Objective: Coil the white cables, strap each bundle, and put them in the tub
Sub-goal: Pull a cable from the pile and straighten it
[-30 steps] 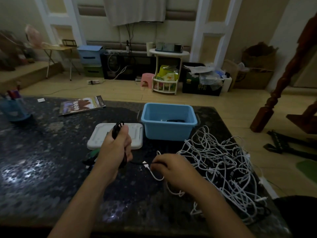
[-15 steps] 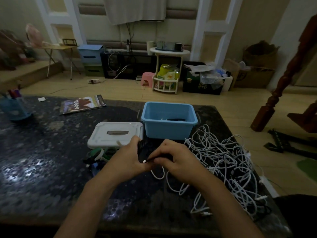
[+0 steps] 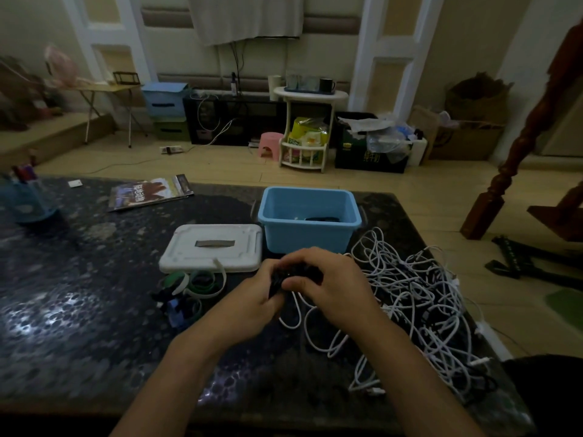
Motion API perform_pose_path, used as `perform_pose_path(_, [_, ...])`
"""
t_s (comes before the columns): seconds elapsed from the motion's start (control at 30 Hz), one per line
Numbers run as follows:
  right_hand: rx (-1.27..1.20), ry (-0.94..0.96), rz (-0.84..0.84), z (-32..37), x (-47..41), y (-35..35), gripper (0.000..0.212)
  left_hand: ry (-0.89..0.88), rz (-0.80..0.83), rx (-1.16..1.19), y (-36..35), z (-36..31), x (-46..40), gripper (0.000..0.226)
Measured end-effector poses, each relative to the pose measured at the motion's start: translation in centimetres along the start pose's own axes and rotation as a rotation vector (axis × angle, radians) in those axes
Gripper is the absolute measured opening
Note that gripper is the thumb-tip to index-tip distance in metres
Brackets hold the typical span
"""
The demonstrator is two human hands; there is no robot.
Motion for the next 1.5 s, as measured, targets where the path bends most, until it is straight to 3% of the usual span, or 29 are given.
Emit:
perform_pose_path(0.17, [0.205,0.052,0.013,0.8,0.2,-0.2,0.026,-0.026,0.044,0.008,0.1,0.4,0.2,0.041])
perform_pose_path(0.3, [0.205,0.031,-0.004,0.7,0.2,-0.6,0.014,-0.005,0.007,0.037,0.2,0.5,0.0,0.033])
perform_pose_path(0.47, [0.004,-0.181,-0.004,0.4,0.0,-0.8,0.007,-0.049,-0.08,-0.067,0.2,-0.4,0.4,0.038])
perform_pose_path(0.57, [-0.094,-0.33,0.067,0.0,0.0,-1.0,0.014,-0.053,-0.087,-0.309,0.1,-0.8,0.7,0.041])
perform_pose_path(0.67, [-0.343,-0.491,0.121,-0.4,0.0,-1.3,0.021,-0.056,-0.101,-0.55,-0.2,-1.2,0.9,0.043])
perform_pose_path(0.8, [-0.594,-0.637,0.222,-0.8,0.1,-2.0,0.025,-0.038,-0.068,-0.628,-1.1,-1.0,0.8,0.025])
perform_pose_path(0.97, [-0.014,-0.332,0.18,-1.2,0.2,-2.4,0.019,0.077,-0.019,-0.582,-1.0,0.2,0.8,0.013])
perform_pose_path(1.1, [0.19,-0.076,0.179,-0.4,0.3,-2.3,0.028,0.114,-0.027,-0.505,-0.3,1.1,1.0,0.01])
perform_pose_path(1.2, [0.268,0.023,0.202,0.3,0.1,-2.4,0.037,0.14,0.002,-0.443,0.0,1.7,1.0,0.017])
perform_pose_path(1.3, [0.334,0.037,0.251,1.1,-0.1,-2.5,0.034,0.146,0.032,-0.391,0.2,2.4,1.1,0.006])
perform_pose_path(1.5, [0.212,-0.049,0.21,1.2,-0.6,-3.6,0.026,0.104,-0.089,-0.444,1.0,2.4,1.6,0.015])
Point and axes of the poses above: each hand's wrist, its own x-axis away from the middle knuckle, its own y-axis out of the back of the hand, z = x × y, the point moved 2 cm from there along -x, towards the middle knuckle, and after that the axes turned 11 degrees about x, right-handed, at the moved point
